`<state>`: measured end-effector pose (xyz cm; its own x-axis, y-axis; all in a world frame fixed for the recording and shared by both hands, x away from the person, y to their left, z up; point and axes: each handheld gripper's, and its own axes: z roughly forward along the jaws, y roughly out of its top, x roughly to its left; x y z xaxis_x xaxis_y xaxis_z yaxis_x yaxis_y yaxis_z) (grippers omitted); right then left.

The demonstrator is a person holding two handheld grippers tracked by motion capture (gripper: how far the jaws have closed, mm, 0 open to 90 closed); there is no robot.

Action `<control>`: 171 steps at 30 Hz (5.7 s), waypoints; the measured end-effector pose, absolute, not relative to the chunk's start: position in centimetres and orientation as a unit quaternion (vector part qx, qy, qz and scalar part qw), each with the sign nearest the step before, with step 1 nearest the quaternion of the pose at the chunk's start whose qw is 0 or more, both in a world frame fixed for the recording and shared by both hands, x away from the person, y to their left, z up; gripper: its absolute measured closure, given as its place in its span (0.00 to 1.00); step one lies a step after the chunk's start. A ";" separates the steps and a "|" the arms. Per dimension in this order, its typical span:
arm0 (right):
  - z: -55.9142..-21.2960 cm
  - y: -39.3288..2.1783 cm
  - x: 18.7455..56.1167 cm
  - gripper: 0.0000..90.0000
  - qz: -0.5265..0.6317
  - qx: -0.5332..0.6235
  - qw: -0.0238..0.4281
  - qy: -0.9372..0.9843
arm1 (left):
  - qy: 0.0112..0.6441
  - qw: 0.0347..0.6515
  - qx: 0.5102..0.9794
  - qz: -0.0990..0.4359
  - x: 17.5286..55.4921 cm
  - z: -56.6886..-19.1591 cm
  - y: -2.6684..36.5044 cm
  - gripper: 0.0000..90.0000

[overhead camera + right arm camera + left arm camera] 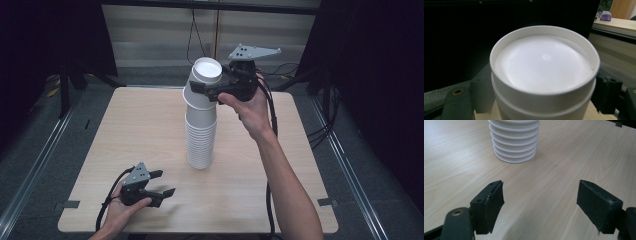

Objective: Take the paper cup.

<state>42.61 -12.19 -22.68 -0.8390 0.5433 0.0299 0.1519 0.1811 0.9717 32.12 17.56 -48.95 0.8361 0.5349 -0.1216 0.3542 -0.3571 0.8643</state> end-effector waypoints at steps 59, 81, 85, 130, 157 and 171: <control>-24.7 -21.5 38.0 0.24 0.648 0.268 0.197 0.685 | 0.278 0.500 0.815 0.098 32.1 -48.8 17.9 0.18; -31.9 -21.6 35.9 0.24 0.614 0.294 0.149 0.717 | 0.262 0.536 0.801 0.054 31.7 -48.4 17.0 0.18; -32.9 -21.0 35.6 0.24 0.612 0.290 0.138 0.722 | 0.264 0.546 0.793 0.052 31.8 -48.0 16.8 0.18; -40.9 -16.9 34.5 0.24 0.586 0.281 0.029 0.760 | 0.186 0.611 0.769 0.017 33.6 -44.3 10.6 0.17; -41.2 -13.5 33.2 0.24 0.598 0.242 0.005 0.764 | 0.173 0.605 0.777 0.024 32.9 -45.5 8.9 0.07; -41.5 -13.7 33.4 0.24 0.609 0.249 -0.013 0.753 | 0.152 0.606 0.780 0.037 32.7 -45.5 9.2 0.12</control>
